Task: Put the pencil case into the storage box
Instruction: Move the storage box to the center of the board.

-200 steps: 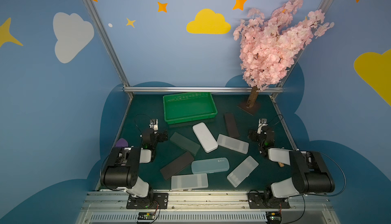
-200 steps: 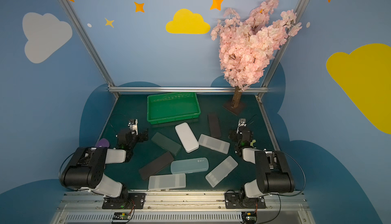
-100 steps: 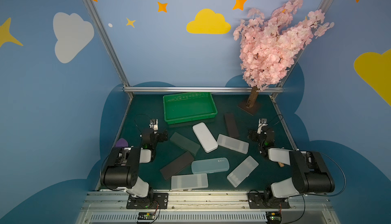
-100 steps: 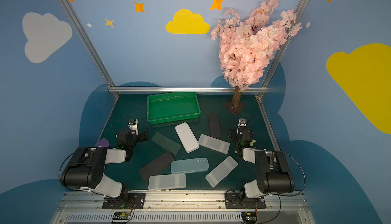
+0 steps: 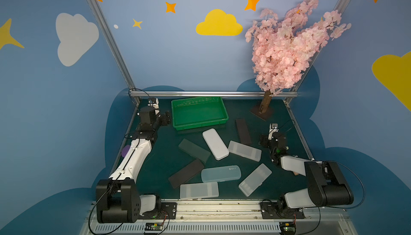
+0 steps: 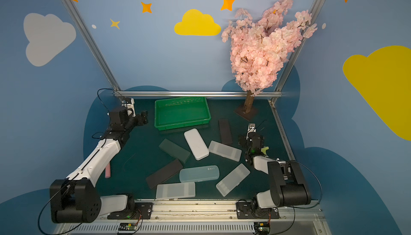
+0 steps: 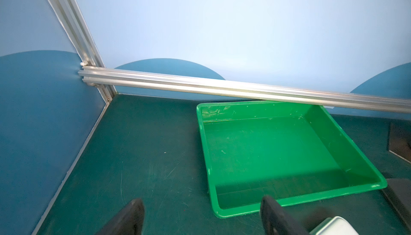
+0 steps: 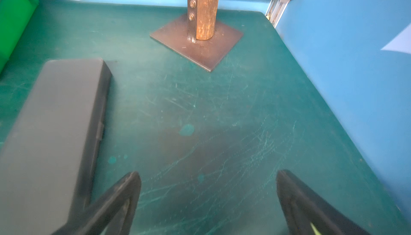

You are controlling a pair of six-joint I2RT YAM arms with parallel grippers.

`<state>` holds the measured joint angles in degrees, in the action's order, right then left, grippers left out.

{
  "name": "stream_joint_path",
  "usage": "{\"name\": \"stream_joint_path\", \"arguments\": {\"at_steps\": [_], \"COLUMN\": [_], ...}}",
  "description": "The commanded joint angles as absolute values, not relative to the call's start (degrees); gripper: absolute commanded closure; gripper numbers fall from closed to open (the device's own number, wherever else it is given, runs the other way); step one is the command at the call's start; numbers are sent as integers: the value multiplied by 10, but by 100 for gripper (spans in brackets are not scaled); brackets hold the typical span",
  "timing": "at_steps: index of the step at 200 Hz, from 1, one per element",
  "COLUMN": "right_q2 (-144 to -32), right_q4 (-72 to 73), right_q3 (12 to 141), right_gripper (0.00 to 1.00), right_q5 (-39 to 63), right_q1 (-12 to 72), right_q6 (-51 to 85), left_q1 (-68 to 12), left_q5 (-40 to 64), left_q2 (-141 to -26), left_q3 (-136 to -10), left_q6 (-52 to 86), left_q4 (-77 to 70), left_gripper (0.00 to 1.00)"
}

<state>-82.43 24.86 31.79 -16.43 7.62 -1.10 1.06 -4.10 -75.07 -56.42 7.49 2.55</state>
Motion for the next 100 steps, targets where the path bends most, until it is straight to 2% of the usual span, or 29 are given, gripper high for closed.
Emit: {"name": "stream_joint_path", "arguments": {"at_steps": [1,25,38,57,80,100], "right_q2": [-782,-804,-819,-839,-867,-877], "right_q4": [53,-19,-80,-156,-272,-314], "right_q3": [478,585,645,711,783,802], "right_gripper": [1,1,1,1,1,1], "right_q5": [-128,-109,-146,-145,-82,-26], "right_q1": [73,94,116,138,156,173], "right_q6": [-29,-76,-54,4,44,69], "left_q1": [9,5,1,1,-1,-7], "left_q5": [-52,-39,-44,-48,-19,-2], "left_q2": [-785,-834,-863,-912,-985,-1040], "left_q3": [-584,-617,-640,-688,-771,-820], "left_q6": [118,116,123,163,191,202], "left_q4": [147,147,149,174,231,247], "left_gripper": [19,27,27,25,23,22]}}
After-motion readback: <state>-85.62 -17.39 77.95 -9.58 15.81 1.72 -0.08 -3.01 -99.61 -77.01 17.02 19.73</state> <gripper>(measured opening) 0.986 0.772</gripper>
